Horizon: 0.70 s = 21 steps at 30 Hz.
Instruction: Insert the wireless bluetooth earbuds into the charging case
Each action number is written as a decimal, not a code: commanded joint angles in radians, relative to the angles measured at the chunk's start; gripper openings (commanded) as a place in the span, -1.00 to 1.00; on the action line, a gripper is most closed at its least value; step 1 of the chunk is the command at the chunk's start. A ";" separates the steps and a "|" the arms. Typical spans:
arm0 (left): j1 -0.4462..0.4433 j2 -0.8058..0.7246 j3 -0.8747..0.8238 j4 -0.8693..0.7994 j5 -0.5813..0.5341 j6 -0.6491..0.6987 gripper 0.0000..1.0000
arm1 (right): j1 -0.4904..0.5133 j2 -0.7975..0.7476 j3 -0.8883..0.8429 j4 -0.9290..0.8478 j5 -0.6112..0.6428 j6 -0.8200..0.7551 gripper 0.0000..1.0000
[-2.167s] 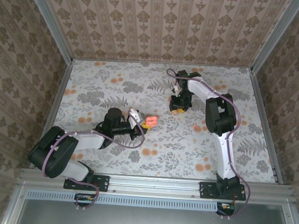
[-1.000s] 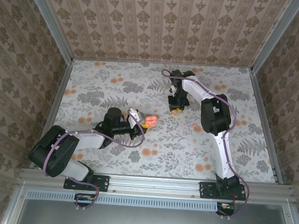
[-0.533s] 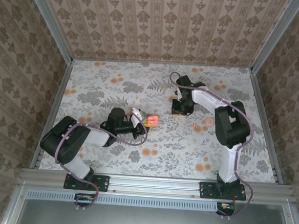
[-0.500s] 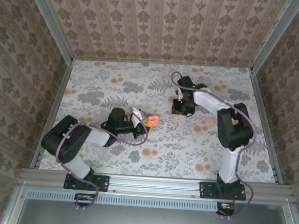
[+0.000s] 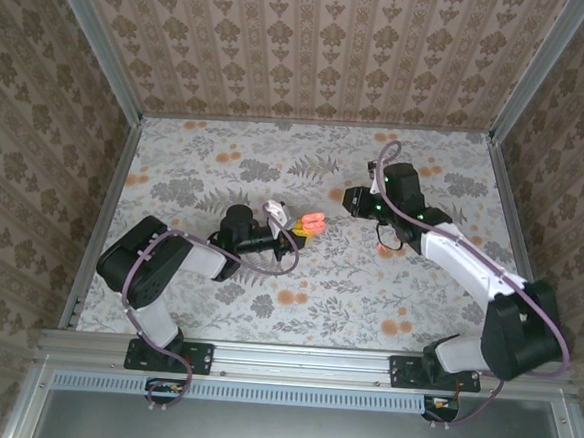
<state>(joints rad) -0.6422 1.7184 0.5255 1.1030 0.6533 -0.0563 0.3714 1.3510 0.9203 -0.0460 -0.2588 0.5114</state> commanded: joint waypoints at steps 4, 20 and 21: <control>-0.010 0.047 0.054 0.159 -0.004 -0.119 -0.77 | 0.033 -0.128 -0.136 0.240 0.014 0.066 -0.66; -0.022 0.053 0.102 0.174 -0.047 -0.166 -0.78 | 0.173 -0.105 -0.178 0.397 0.086 0.084 -0.67; -0.021 0.053 0.103 0.175 -0.047 -0.169 -0.77 | 0.180 -0.099 -0.178 0.403 0.091 0.082 -0.68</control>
<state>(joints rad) -0.6605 1.7721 0.6003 1.2282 0.6113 -0.1955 0.5335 1.2293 0.7414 0.3012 -0.2062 0.5842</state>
